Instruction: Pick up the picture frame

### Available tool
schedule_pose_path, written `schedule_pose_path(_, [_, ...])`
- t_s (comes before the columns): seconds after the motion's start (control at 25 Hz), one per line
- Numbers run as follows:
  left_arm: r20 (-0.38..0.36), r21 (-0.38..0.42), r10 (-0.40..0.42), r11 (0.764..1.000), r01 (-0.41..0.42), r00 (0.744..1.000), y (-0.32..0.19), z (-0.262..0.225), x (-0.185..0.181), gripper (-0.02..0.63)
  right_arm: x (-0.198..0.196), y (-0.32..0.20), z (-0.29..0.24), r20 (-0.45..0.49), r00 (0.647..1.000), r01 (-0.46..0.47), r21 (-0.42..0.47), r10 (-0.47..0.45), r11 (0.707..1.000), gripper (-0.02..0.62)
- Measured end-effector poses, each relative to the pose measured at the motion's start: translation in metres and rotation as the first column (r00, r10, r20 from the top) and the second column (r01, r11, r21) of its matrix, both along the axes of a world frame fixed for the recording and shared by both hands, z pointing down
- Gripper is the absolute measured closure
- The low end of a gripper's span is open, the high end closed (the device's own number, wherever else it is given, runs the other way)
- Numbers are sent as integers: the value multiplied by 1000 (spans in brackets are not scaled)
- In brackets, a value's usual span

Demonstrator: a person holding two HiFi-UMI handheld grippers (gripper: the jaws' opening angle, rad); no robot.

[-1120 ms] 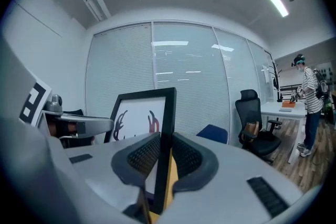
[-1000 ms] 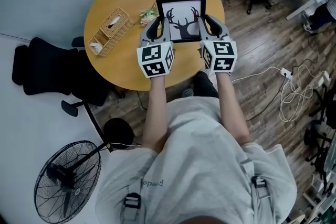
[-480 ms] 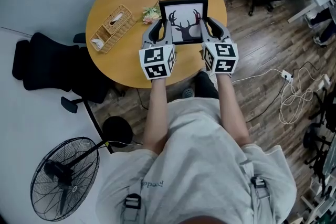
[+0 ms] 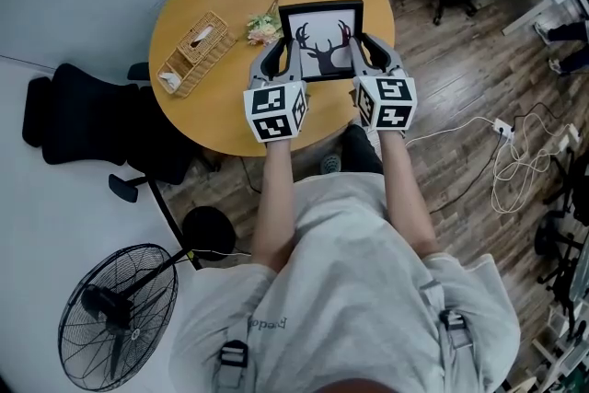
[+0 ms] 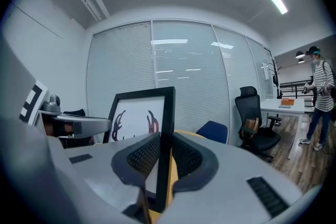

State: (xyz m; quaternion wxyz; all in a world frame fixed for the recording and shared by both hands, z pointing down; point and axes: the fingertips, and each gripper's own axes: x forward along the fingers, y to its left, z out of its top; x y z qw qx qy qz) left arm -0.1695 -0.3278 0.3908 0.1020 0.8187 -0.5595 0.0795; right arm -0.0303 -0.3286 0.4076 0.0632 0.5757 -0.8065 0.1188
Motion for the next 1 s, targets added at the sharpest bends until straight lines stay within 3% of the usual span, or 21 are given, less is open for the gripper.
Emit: schedule_pose_path(1.0, [-32,-24,71,997,-71,997,10,16,38,518,38,23,13,-3,998,-63,-17,63,998,520])
